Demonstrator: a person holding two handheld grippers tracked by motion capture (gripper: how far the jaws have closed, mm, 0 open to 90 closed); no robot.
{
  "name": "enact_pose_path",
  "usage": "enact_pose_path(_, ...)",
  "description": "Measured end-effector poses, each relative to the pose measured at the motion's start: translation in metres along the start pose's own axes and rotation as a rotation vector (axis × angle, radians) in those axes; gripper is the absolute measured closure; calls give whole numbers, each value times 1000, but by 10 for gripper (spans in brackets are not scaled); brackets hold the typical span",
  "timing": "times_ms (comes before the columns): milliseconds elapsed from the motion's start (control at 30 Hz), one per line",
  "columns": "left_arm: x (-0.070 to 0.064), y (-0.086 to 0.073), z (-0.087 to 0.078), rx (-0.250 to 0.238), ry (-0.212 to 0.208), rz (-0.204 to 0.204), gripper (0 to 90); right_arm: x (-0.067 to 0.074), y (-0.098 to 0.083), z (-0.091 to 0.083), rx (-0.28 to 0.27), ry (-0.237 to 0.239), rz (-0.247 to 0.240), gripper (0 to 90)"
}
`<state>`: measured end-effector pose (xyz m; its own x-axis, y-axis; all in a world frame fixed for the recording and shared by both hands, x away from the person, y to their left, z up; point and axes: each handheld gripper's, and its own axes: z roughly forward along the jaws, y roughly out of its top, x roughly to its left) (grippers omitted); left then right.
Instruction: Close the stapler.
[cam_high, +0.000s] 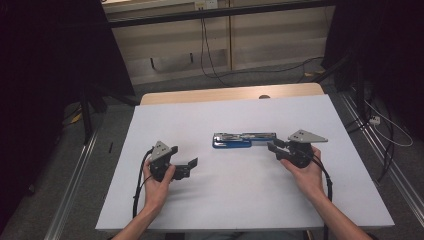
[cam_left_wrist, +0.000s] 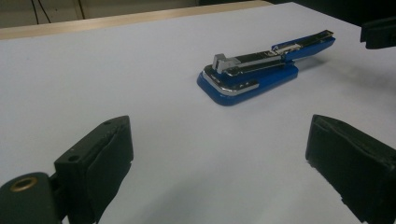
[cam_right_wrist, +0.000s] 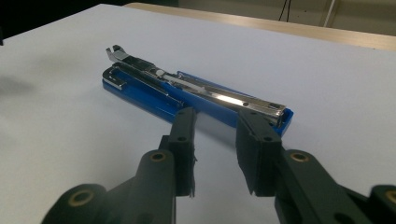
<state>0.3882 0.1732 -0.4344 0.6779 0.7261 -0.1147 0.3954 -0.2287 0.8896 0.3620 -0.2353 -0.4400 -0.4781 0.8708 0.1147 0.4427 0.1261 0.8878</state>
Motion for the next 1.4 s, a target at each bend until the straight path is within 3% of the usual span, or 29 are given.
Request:
enact_pose_path(133,-3,7,8,-11,-4,29,75,-1,-1,2,19,21,21,774)
enact_pose_path(200,-7,8,12,13,-36,44,77,-1,0,2,22,18,16,834)
enact_pose_path(333,-12,8,17,37,-58,73,76,-3,0,2,11,28,12,900)
enact_pose_path(433,-14,11,22,28,-53,67,56,-2,0,3,16,35,11,900)
enact_pose_path(500,-16,15,27,40,20,67,62,0,1,4,21,40,3,900)
enact_pose_path(667,-13,22,38,26,5,33,101,-1,1,6,31,36,-16,900)
enact_pose_path(767,-13,28,43,33,18,43,127,0,1,7,39,47,-32,900)
enact_pose_path(1067,-17,36,59,46,10,45,292,-2,2,8,37,46,-39,900)
enact_pose_path(1133,-19,37,61,46,14,70,311,-3,2,7,35,44,-41,900)
enact_pose_path(1200,-21,37,64,55,-7,88,385,-4,2,6,40,40,-41,900)
enact_pose_path(1267,-22,37,66,54,-16,82,404,-6,2,7,44,32,-42,900)
enact_pose_path(1333,-24,37,68,59,-31,82,491,-7,1,7,49,28,-44,900)
enact_pose_path(1400,-25,37,72,84,-36,77,513,-8,1,8,49,28,-34,900)
